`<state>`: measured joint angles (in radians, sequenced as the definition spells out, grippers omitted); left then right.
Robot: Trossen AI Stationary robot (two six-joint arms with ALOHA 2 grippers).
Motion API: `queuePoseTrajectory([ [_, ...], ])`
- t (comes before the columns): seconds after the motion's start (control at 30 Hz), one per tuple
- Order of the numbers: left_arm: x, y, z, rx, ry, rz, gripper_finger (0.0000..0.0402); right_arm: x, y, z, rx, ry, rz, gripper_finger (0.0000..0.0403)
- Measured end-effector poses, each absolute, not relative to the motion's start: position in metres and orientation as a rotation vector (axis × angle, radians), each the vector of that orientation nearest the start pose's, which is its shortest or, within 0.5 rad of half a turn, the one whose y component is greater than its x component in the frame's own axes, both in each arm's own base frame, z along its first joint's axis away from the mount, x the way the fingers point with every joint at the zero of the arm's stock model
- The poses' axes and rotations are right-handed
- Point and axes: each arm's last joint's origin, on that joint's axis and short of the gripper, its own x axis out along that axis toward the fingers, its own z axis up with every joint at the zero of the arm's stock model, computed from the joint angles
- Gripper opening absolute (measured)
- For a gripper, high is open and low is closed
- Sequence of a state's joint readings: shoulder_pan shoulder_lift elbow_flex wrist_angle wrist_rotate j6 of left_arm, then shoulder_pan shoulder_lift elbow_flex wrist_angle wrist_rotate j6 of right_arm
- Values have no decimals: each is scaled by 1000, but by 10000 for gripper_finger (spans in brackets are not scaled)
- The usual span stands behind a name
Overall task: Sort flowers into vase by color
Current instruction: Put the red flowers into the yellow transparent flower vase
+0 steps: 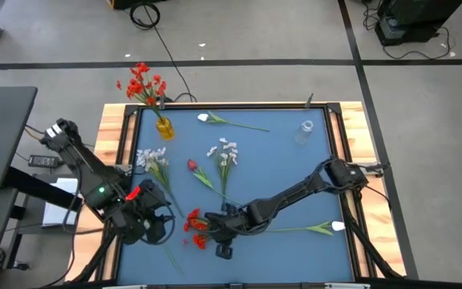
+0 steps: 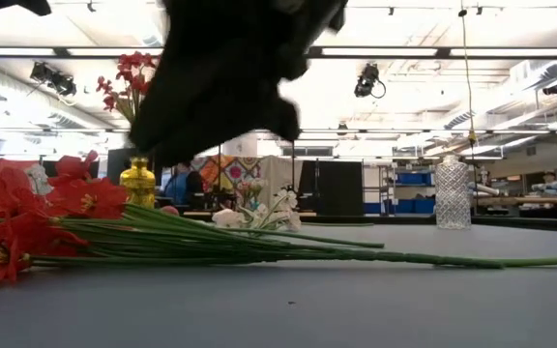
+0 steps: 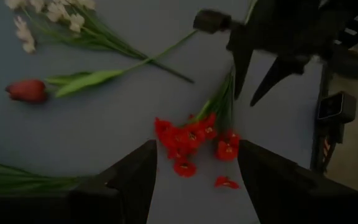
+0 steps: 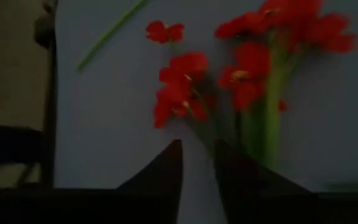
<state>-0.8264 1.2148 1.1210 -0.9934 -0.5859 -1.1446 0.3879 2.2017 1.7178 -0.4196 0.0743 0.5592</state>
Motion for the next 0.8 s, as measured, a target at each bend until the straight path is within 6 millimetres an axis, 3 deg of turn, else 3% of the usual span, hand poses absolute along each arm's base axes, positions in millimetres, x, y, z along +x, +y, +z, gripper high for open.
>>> queuePoseTrajectory([
  [0.17, 161, -146, 307, -329, 805, 270, 228, 434, 176, 189, 156, 973, 2, 188],
  [0.37, 161, -142, 306, -269, 819, 282, 228, 438, 168, 165, 151, 1065, 4, 273],
  [0.47, 161, -142, 306, -257, 818, 286, 228, 440, 166, 159, 145, 1073, -9, 291],
  [0.53, 161, -142, 306, -255, 820, 283, 228, 444, 162, 156, 149, 1071, -12, 288],
  [0.63, 160, -141, 305, -242, 825, 294, 228, 447, 157, 134, 138, 1136, 19, 263],
  [0.8, 157, -137, 303, -200, 856, 319, 228, 449, 157, 125, 172, 1162, 52, 175],
])
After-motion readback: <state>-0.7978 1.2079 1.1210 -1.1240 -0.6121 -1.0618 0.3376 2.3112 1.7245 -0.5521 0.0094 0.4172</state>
